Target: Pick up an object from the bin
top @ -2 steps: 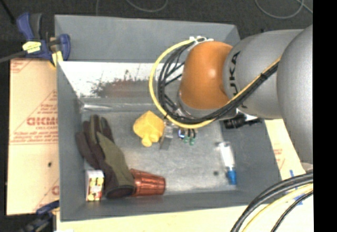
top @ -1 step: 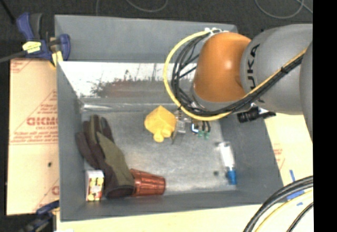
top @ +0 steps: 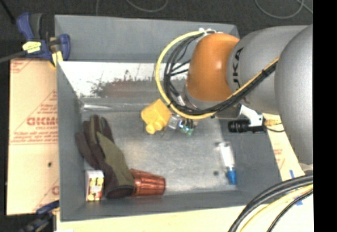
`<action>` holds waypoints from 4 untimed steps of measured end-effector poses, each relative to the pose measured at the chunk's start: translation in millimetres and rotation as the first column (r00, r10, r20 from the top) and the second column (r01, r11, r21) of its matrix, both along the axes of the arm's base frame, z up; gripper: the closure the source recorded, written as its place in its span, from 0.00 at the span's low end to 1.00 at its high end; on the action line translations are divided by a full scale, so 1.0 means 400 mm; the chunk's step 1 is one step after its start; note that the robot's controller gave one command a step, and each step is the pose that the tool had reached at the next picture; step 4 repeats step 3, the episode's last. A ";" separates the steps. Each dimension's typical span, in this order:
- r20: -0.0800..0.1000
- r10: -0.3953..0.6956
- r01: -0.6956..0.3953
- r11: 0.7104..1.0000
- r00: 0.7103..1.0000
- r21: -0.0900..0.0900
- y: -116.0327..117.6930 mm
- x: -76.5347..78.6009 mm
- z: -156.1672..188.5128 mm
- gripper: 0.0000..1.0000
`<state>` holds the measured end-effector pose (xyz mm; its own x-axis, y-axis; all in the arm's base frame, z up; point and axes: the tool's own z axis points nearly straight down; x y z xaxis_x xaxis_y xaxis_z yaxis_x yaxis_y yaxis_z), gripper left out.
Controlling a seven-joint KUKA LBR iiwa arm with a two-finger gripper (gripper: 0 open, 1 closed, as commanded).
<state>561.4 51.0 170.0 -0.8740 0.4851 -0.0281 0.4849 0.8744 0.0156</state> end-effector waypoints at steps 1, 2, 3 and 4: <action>-0.015 0.042 -0.042 0.999 0.999 -0.006 0.004 -0.017 0.009 1.00; -0.004 0.307 -0.307 0.951 0.952 -0.013 0.010 -0.009 0.065 1.00; 0.002 0.235 -0.235 0.972 0.972 -0.011 0.000 -0.021 -0.023 1.00; 0.002 0.235 -0.235 0.972 0.972 -0.011 0.000 -0.021 -0.023 1.00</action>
Offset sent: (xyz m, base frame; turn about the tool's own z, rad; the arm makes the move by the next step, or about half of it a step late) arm -0.0022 0.0093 0.0547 -0.0981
